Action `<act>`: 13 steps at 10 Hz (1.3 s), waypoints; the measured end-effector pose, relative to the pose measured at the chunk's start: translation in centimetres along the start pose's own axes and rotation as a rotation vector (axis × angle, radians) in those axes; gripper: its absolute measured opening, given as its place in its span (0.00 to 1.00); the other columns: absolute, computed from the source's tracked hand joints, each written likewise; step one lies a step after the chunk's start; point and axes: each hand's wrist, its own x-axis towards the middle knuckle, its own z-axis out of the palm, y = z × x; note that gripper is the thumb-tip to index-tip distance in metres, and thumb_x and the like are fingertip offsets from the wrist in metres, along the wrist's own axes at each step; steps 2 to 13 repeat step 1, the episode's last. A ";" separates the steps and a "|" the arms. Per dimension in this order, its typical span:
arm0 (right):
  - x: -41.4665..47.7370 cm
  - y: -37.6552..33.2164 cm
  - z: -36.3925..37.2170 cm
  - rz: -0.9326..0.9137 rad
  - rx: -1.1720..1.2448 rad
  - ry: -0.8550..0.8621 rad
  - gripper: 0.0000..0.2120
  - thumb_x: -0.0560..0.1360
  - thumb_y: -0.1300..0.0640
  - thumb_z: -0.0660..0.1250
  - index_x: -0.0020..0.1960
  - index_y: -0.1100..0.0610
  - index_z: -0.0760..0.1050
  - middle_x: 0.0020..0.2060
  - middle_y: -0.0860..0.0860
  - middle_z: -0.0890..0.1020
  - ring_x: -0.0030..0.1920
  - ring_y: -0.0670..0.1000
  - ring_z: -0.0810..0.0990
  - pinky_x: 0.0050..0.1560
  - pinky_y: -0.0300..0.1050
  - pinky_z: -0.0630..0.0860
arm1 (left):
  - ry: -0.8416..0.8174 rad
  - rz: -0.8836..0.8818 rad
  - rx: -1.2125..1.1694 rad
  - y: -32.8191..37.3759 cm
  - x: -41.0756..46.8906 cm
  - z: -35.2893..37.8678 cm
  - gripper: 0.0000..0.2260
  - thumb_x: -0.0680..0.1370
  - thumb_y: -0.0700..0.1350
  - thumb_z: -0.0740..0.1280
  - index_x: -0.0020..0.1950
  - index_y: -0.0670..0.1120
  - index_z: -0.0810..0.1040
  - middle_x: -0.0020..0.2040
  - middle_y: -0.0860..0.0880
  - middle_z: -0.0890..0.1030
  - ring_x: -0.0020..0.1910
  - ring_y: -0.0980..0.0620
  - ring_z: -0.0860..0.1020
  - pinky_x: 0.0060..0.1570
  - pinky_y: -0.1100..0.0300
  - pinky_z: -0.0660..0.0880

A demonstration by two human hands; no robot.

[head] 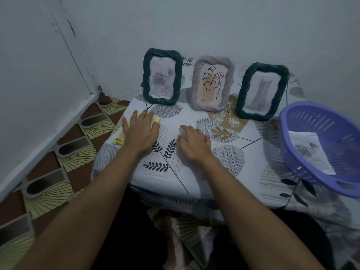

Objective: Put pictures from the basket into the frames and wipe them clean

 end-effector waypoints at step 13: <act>0.1 -0.7 -1.1 -0.011 0.119 0.156 0.25 0.82 0.46 0.52 0.77 0.51 0.64 0.75 0.52 0.68 0.75 0.55 0.63 0.75 0.59 0.56 | 0.102 0.049 -0.229 2.0 -0.7 -0.7 0.27 0.78 0.53 0.51 0.74 0.47 0.69 0.78 0.48 0.66 0.79 0.47 0.56 0.76 0.45 0.48</act>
